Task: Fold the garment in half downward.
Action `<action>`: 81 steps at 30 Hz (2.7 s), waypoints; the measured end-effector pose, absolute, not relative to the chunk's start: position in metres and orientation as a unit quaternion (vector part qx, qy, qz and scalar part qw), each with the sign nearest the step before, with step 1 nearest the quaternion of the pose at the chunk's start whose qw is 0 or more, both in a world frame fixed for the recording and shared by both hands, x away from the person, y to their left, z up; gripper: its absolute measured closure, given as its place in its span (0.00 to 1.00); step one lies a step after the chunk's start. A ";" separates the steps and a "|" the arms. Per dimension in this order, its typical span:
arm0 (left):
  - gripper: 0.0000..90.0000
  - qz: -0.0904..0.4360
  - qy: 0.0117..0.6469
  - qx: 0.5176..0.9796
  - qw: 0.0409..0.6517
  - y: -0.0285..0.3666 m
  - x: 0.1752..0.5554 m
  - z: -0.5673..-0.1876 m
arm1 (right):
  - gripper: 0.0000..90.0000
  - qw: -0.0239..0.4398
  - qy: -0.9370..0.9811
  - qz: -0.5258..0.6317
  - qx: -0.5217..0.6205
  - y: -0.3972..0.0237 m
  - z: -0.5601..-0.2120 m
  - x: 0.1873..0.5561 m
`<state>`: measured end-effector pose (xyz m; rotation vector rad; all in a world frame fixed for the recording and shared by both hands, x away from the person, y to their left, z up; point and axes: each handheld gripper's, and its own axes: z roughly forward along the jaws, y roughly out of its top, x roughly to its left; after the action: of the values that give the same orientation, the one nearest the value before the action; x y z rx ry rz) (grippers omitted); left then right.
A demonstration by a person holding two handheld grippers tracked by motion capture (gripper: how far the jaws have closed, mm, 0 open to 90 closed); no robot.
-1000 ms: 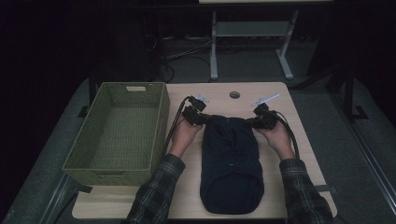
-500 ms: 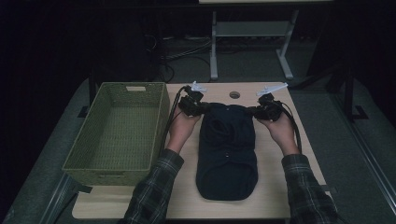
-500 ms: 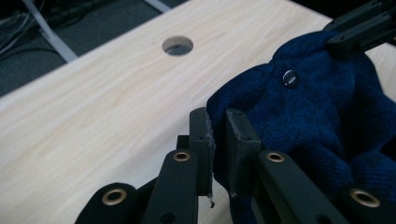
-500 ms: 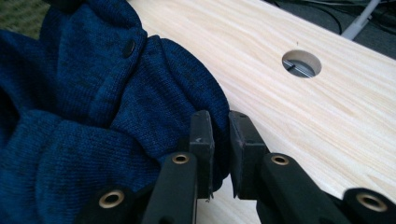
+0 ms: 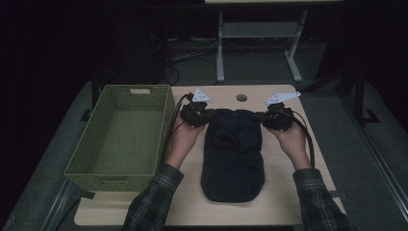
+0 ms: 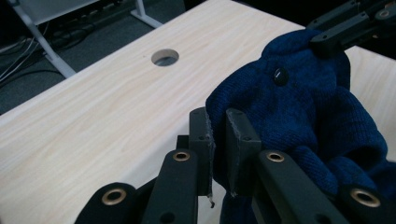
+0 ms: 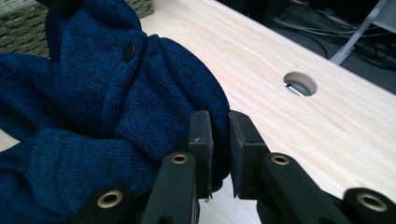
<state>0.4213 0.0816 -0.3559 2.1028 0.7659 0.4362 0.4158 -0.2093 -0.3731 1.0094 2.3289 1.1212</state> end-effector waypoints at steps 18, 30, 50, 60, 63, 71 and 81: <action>0.91 0.135 0.285 0.859 0.403 0.089 0.380 -0.379 | 0.89 0.164 0.839 0.392 0.339 -0.208 -0.393 0.365; 0.91 0.112 0.273 0.870 0.395 0.091 0.364 -0.390 | 0.88 0.151 0.842 0.396 0.335 -0.209 -0.403 0.345; 0.88 0.050 0.266 0.881 0.387 0.095 0.329 -0.413 | 0.84 0.121 0.853 0.392 0.324 -0.212 -0.424 0.299; 0.70 0.039 0.268 0.868 0.417 0.106 0.319 -0.396 | 0.66 0.125 0.838 0.415 0.331 -0.222 -0.413 0.284; 0.67 0.042 0.263 0.864 0.426 0.108 0.319 -0.386 | 0.66 0.140 0.828 0.430 0.331 -0.231 -0.397 0.281; 0.84 0.057 0.258 0.853 0.451 0.112 0.326 -0.364 | 0.81 0.152 0.816 0.435 0.350 -0.249 -0.387 0.290; 1.00 0.046 0.270 0.864 0.422 0.092 0.352 -0.389 | 1.00 0.119 0.832 0.417 0.347 -0.234 -0.409 0.317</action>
<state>0.3520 0.0925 -0.3893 2.1642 0.6753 0.1162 0.3167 -0.2340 -0.4088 1.0148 2.4324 1.2187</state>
